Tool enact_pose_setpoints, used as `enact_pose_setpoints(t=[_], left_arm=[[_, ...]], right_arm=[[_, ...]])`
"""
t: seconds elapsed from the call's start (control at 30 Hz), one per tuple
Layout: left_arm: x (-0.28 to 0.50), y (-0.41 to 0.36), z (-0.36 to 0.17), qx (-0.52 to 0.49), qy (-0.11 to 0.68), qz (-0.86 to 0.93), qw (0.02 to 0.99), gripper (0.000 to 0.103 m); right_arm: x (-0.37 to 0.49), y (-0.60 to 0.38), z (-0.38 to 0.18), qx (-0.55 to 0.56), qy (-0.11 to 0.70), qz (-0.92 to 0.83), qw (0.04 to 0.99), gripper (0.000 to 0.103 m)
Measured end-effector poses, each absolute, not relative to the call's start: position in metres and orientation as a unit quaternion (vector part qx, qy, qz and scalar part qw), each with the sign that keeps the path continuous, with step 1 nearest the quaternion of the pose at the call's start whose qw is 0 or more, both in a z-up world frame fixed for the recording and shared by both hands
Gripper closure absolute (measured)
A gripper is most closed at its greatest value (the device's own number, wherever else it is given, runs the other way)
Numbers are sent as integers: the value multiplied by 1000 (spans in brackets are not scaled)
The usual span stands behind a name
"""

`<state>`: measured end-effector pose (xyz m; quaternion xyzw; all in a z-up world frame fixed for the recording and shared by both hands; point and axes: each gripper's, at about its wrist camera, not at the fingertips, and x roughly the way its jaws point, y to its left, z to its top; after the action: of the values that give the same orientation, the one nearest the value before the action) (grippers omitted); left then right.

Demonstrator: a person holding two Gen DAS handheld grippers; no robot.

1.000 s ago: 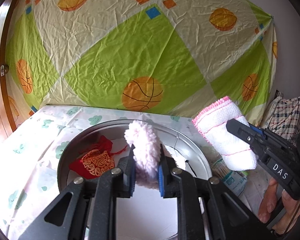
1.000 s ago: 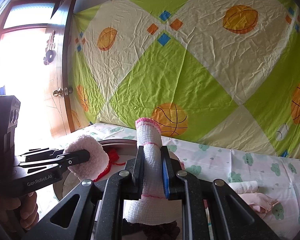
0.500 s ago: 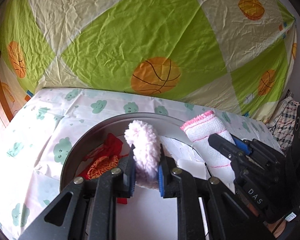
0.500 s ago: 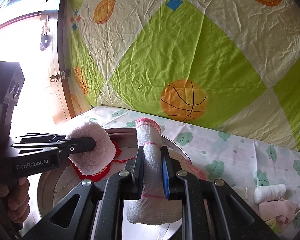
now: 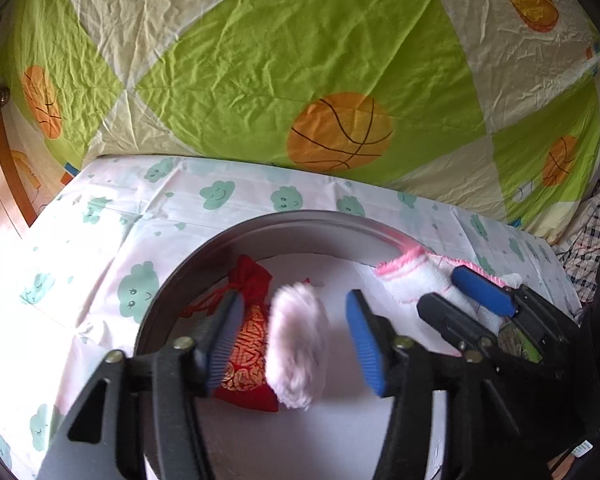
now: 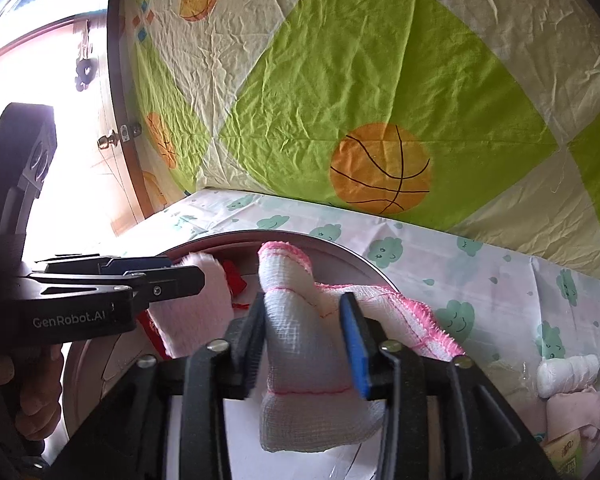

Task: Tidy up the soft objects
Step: 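Open the left tool over the tin while the right tool releases the gauze towel, then grasp the dark purple pom-pom with the right tool while the left tool grasps the cotton swab bag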

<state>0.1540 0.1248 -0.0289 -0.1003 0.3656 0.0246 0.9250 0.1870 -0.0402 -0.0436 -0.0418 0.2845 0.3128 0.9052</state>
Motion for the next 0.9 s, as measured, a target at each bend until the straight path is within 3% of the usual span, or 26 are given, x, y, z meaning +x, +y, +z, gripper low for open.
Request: enact_pose_setpoints(t=[0.07,0.1,0.3,0.63,0.9], left_arm=[[147,127,-23,-98,352,36,930,31],[143,127,-21,-95,345,39,933,29],[111,112,-17,-80,309,59,946,16],[74,49,-32,-41,273,57,959,11],[59,42,-37,-31,259,79,962,7]], right_arm=[[182,-45,-42,-32,277,308,909,30],[178,-49,-39,-29,270,306,912,28],[157,-83,-27,-40,261,287,921,28],[124,-182,-47,-45,288,210,933,26],[118,-187,-67,-33,308,221,925,26]])
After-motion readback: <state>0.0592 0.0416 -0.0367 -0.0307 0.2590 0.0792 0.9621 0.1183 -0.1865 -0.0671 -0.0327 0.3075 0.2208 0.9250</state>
